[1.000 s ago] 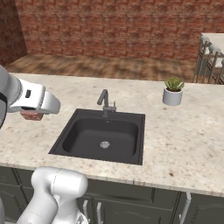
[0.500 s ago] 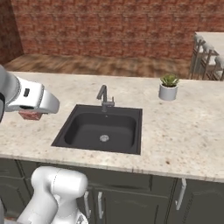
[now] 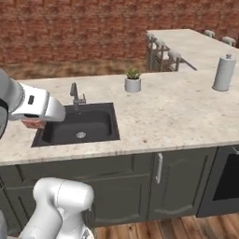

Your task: Pick up the sponge and bar soap from the sink, and place them back in the cabinet, and close the cabinet door.

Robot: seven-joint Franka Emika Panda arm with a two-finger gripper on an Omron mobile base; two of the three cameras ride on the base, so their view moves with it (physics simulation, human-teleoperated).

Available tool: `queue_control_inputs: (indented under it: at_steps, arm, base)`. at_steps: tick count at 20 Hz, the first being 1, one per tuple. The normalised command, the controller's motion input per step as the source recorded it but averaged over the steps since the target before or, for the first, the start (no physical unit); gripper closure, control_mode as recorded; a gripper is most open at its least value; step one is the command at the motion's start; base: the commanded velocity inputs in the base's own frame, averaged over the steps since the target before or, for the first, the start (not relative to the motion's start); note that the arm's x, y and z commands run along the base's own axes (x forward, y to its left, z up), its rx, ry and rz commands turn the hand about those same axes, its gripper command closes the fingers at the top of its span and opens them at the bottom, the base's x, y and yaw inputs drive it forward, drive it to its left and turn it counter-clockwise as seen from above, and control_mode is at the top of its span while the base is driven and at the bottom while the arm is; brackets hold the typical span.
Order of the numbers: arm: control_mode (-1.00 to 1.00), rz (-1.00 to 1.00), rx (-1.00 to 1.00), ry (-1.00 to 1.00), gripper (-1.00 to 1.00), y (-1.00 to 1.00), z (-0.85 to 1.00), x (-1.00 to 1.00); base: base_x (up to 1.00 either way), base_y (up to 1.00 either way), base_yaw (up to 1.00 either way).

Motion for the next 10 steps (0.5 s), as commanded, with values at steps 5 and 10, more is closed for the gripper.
queue_control_inputs:
  at_steps: [5,10]
  arm:
    - [1.00,0.00,0.00,0.00,1.00,0.00,0.00,0.00]
    - [1.00,0.00,0.00,0.00,1.00,0.00,0.00,0.00]
  base:
    - [-0.45,-0.09,-0.72]
    - [-0.33,-0.09,-0.72]
